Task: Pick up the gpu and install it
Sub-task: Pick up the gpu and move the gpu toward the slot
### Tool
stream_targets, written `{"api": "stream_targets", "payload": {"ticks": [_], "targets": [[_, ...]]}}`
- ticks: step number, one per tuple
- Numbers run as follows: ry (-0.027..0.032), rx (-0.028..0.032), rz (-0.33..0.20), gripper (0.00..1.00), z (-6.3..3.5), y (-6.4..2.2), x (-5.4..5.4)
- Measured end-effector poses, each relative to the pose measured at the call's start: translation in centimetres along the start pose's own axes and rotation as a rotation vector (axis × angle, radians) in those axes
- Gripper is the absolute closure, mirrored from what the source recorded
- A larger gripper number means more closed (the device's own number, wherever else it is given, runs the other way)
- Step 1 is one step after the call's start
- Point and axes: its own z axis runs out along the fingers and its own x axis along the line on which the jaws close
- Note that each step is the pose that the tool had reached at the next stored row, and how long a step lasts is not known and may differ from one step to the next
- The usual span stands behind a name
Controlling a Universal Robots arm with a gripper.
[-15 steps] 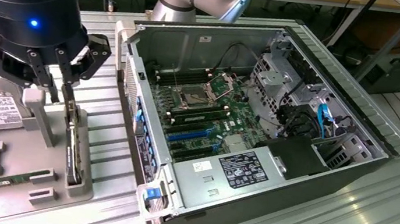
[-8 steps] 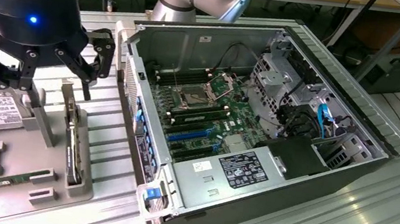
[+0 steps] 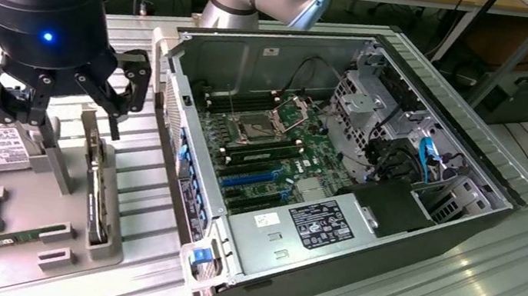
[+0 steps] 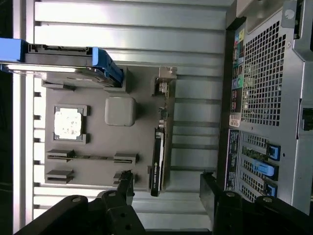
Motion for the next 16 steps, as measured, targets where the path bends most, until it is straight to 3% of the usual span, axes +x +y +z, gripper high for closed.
{"api": "stream_targets", "payload": {"ticks": [16], "targets": [[0.0, 0.0002, 0.007, 0.34, 3.17, -0.03, 0.3]]}}
